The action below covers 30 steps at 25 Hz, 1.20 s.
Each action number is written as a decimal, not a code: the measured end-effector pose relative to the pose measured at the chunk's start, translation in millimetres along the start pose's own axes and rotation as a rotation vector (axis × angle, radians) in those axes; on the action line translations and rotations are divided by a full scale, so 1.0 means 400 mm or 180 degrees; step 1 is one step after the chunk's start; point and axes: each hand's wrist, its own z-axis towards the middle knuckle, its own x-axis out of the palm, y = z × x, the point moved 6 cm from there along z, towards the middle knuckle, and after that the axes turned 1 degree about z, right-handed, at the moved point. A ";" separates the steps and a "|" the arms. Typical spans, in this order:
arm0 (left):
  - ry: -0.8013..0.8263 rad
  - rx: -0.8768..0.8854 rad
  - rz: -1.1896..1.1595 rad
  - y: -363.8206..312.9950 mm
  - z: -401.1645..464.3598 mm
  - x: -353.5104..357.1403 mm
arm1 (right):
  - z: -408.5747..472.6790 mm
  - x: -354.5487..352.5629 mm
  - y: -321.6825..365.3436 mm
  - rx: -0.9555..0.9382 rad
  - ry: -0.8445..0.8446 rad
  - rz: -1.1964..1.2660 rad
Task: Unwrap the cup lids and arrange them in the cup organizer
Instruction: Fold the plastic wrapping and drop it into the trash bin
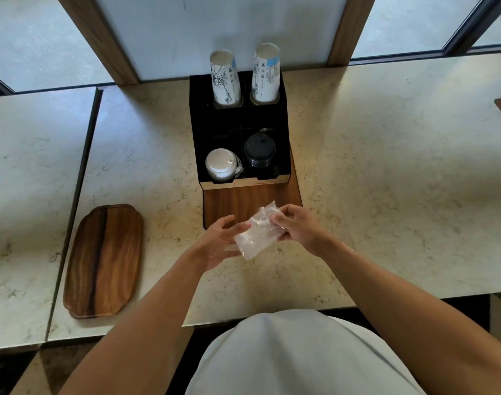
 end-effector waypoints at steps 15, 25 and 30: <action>-0.0279 0.0338 -0.0003 -0.034 0.014 0.028 | -0.007 0.047 0.001 0.0175 0.0465 -0.0111; -0.0096 0.0372 -0.0488 -0.073 0.007 0.037 | 0.016 0.050 0.023 -0.0197 0.0386 0.0226; 0.0035 0.0301 -0.0401 -0.082 0.002 0.037 | 0.027 0.054 0.008 0.0116 0.0491 0.0702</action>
